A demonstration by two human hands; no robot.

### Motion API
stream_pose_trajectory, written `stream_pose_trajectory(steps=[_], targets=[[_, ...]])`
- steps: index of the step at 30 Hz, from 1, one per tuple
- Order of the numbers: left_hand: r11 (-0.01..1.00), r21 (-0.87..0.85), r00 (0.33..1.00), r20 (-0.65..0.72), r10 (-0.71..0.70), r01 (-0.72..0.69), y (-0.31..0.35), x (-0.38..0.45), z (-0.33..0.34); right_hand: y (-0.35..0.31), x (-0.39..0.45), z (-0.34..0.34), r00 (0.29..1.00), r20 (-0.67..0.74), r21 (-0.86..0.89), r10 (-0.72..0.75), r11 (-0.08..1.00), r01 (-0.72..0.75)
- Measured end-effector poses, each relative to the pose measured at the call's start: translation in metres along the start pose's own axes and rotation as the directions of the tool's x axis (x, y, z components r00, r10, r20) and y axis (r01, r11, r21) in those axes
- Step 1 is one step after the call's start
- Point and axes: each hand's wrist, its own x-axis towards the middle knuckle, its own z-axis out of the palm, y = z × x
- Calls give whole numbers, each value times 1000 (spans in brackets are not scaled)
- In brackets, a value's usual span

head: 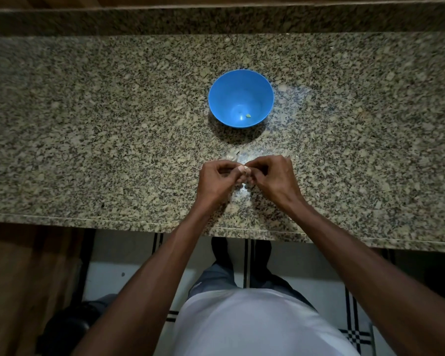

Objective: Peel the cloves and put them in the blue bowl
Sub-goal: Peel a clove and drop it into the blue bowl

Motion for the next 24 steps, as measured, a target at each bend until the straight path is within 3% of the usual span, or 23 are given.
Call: stream_pose_trajectory(steps=[4,6,10,14,16,20,22,24], targets=[[980,-151,989,81,-120,131,-1,2,-5,6,5,-4,966,110,291,236,921,-258],[985,-124,990,82,-112,122,0,4,-5,8,6,-7,939,171,424,298,838,-343],[977,179,994,37,107,-112,-2,5,1,6,9,-14,893,264,478,364,755,-449],[857,348,923,85,376,-381,4,4,2,0,14,-17,758,394,537,520,538,-649],[796,414,893,122,432,-442,4,6,1,0,14,-15,736,408,546,540,502,-671],[760,479,881,63,469,-439,0,6,6,-2,8,-7,839,234,517,492,668,-535],[827,445,912,-50,407,-344,2,2,12,-2,6,-1,894,106,427,435,793,-436],[924,329,954,-154,257,-195,1,-1,18,-2,6,4,936,12,298,352,892,-339]])
